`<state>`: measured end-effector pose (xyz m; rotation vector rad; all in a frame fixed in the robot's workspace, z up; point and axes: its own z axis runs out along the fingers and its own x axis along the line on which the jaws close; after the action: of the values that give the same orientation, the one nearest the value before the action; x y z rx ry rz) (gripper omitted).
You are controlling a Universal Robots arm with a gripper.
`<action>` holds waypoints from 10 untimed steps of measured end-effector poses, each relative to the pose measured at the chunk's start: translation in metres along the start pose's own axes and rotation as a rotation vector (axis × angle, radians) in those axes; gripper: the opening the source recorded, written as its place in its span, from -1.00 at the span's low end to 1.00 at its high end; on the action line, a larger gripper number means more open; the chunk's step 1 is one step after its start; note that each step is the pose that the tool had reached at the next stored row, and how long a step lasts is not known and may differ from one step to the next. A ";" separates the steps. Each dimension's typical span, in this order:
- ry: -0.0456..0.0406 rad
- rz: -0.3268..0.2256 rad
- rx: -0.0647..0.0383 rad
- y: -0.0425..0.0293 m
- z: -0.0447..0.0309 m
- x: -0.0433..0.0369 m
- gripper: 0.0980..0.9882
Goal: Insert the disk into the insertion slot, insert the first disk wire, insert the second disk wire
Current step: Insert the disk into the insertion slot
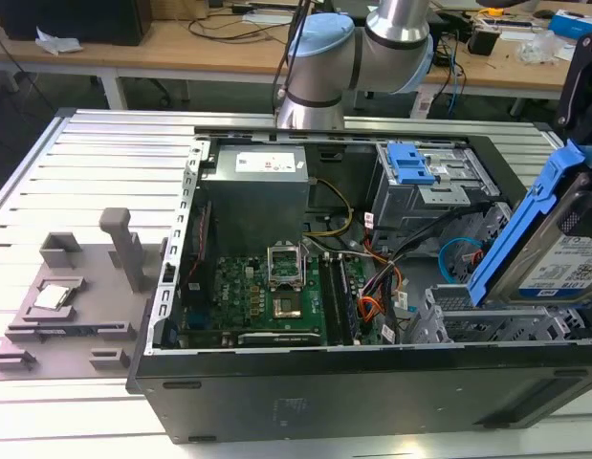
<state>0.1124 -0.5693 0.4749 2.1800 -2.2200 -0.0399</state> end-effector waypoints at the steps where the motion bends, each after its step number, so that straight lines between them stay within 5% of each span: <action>1: -0.0001 0.000 0.000 0.0000 0.0010 0.0000 -0.40; 10: -0.0001 0.000 0.000 -0.0004 0.0099 0.0000 -0.40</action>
<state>0.1124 -0.5692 0.4650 2.1800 -2.2200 -0.0400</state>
